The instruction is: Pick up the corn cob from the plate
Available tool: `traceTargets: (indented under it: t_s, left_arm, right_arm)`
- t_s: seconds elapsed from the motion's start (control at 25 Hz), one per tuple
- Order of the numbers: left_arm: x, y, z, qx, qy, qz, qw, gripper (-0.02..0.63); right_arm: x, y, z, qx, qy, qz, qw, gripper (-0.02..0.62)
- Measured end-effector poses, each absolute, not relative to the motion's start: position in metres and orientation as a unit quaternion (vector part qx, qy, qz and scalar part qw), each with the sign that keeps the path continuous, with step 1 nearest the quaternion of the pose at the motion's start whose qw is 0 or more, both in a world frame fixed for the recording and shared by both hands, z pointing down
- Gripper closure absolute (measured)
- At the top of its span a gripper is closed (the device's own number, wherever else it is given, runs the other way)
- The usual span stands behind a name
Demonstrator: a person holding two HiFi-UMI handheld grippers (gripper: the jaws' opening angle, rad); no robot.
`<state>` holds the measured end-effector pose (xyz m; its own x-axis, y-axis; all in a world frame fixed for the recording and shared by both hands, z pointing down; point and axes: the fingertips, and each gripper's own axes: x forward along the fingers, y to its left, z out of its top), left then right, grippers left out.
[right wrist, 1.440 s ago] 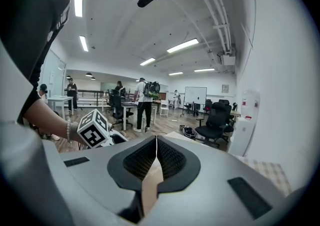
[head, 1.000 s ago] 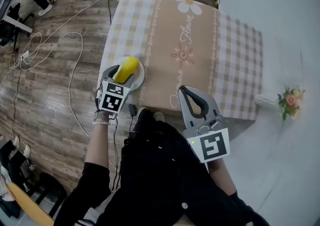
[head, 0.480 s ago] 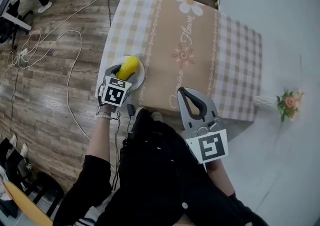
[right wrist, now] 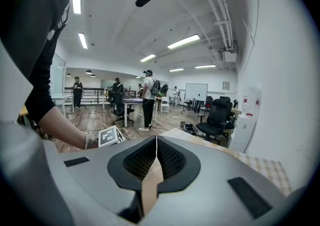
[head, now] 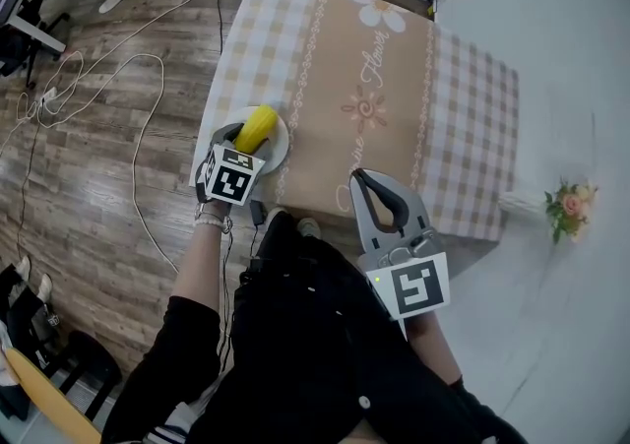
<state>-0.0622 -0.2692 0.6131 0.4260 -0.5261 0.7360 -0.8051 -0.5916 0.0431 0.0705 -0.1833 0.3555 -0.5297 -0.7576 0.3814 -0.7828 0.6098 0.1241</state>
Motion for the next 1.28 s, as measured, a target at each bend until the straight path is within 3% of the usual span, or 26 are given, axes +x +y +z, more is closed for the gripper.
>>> traceTargets:
  t_s: [0.64, 1.28]
  left_arm:
    - [-0.076, -0.265, 0.588, 0.820, -0.432, 0.313, 0.208, 0.348]
    - [-0.089, -0.257, 0.507, 0.829, -0.467, 0.268, 0.155, 0.348]
  right_arm:
    - [0.064, -0.185, 0.347, 0.433, -0.879, 0.010, 0.200, 0.552]
    - [0.045, -0.189, 0.339, 0.398, -0.900, -0.011, 0.179, 0.552]
